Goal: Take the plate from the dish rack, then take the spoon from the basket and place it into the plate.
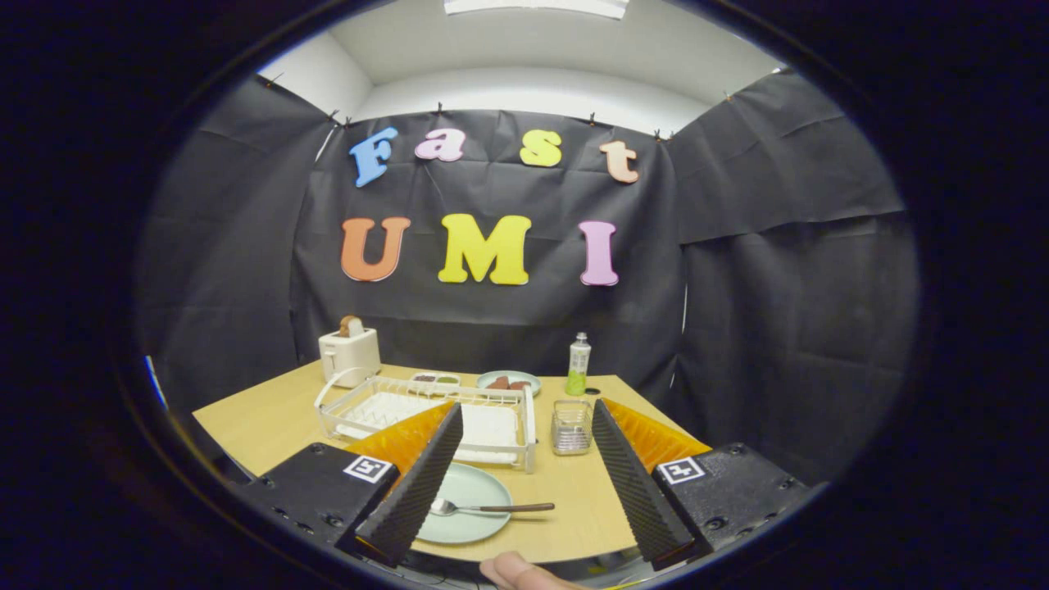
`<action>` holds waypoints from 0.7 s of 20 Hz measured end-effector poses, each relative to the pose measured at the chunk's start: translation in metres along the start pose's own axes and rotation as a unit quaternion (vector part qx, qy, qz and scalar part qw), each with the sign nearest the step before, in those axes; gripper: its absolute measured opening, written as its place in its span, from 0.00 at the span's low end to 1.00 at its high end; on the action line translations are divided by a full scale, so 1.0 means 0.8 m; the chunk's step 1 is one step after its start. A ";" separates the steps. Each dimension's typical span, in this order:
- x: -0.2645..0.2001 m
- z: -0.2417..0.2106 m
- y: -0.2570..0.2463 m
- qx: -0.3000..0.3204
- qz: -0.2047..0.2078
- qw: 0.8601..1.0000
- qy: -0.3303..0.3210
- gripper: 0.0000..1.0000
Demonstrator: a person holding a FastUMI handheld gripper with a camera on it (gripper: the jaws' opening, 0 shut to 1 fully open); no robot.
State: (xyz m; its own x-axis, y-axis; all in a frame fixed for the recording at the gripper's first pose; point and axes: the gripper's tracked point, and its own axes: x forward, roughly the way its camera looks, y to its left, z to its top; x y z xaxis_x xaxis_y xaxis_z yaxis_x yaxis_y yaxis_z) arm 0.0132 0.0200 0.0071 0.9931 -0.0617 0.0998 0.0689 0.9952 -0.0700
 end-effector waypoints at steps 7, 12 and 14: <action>-0.001 -0.011 -0.004 0.006 0.001 1.000 0.009 1.00; 0.001 -0.029 0.010 0.010 0.024 0.999 0.035 1.00; -0.002 -0.028 0.013 0.016 0.030 0.999 0.032 1.00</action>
State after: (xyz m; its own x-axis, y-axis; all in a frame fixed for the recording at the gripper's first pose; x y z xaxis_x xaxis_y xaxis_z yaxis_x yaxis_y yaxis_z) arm 0.0142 0.0284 -0.0164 0.9994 -0.0057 0.0327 0.0071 0.9991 -0.0426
